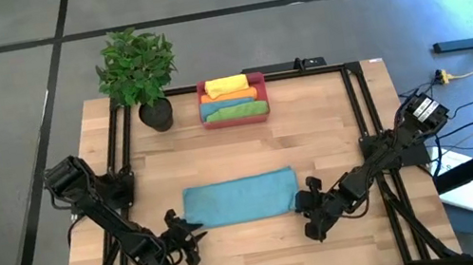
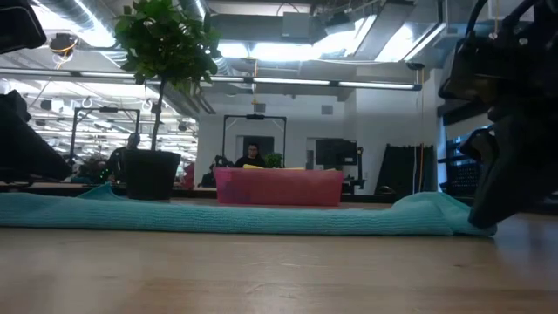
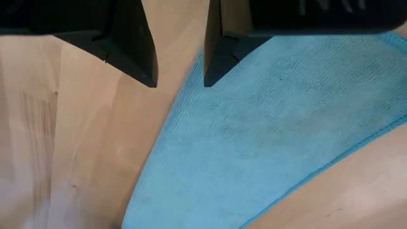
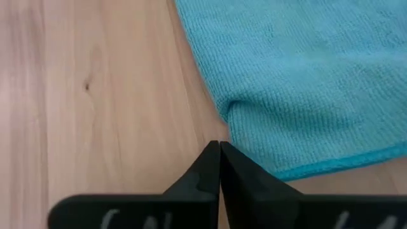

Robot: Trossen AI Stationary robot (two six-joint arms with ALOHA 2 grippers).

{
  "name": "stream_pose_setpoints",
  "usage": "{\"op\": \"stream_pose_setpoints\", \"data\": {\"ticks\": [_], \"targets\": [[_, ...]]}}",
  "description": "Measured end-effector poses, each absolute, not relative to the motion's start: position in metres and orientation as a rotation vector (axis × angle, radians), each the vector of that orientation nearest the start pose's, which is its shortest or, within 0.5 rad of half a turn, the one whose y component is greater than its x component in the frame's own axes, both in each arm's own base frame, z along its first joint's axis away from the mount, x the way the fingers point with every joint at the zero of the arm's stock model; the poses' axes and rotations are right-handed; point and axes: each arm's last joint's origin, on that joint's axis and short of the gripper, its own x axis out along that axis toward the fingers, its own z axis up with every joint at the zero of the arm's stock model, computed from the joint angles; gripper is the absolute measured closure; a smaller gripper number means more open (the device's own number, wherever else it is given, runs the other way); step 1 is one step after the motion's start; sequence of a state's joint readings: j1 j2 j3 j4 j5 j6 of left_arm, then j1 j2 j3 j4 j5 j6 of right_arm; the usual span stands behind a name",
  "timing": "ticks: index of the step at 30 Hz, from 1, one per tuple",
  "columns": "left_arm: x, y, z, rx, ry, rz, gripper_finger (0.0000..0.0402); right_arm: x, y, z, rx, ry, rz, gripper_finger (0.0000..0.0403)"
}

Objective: Roll microfiber towels into tight, uniform cylinder then place into a basket
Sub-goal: Fold the blue towel

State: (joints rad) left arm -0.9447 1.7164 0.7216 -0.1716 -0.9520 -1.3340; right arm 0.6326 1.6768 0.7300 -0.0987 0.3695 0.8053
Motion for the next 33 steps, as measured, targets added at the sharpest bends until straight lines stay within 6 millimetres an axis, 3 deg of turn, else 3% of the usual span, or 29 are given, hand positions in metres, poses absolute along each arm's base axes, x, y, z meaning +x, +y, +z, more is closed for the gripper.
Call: {"op": "stream_pose_setpoints", "data": {"ticks": [33], "targets": [[0.18,-0.207,0.14,-0.276,0.478,0.376,0.0287,0.253,0.157,0.127,0.308,0.837,-0.107,0.0387]]}}
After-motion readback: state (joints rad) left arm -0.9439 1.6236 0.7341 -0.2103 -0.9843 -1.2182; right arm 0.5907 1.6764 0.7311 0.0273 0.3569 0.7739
